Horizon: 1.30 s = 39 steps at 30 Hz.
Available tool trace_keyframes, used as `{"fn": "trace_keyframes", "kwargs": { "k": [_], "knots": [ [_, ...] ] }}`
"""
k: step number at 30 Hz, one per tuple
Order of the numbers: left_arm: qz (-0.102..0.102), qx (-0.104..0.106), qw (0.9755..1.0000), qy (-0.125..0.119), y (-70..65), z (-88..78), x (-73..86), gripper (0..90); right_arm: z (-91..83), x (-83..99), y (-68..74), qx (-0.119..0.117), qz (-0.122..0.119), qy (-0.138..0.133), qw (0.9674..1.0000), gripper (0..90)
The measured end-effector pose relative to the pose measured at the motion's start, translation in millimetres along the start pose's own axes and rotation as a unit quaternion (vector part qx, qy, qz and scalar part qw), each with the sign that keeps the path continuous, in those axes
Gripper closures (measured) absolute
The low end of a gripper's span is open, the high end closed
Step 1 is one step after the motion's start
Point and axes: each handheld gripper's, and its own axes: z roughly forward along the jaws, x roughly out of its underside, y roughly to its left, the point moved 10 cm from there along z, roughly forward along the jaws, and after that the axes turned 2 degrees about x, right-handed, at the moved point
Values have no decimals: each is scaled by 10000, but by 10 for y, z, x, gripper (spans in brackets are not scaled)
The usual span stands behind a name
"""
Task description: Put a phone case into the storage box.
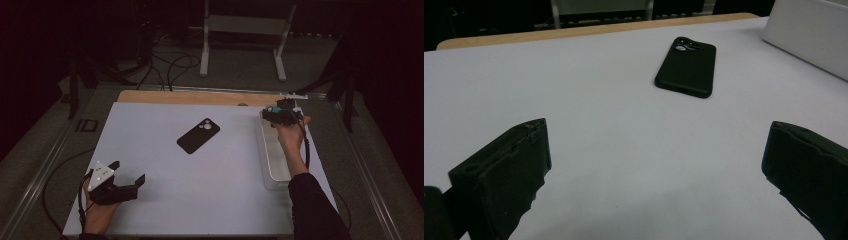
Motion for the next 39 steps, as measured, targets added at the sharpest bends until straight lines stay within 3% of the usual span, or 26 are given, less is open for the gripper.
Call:
{"fn": "trace_keyframes", "kwargs": {
  "k": [7, 12, 17, 26, 31, 32, 34, 39],
  "knots": [
    [5, 14, 10000, -1, -10, 0, -1, 1, 43, -10, 9, 19, 22, -54, 10000, 159],
    [-31, 6, 10000, -39, -1, -12, -11, 1, 59, -15, 31, -215, 108, -76, 9997, 94],
    [-47, 7, 10000, -49, -1, -15, -11, 1, 23, -46, 18, -211, 128, -164, 9996, 91],
    [-65, -19, 10000, -71, 8, -27, -14, 1, -146, -109, 66, -367, -111, -370, 9986, 91],
    [-91, -23, 9999, -71, 16, -32, -13, 1, -426, -143, 227, -854, -350, -604, 9939, 92],
    [-91, -23, 9999, -71, 16, -32, -13, 0, -426, -143, 227, -854, -350, -604, 9939, 92],
    [-110, -16, 9999, -72, 19, -32, -15, 0, -594, -115, 313, -1062, -511, -745, 9902, 92],
    [-84, -19, 9999, -58, 12, -17, -16, 0, -902, -30, 449, -1480, -573, -1013, 9821, 92]
  ]
}}
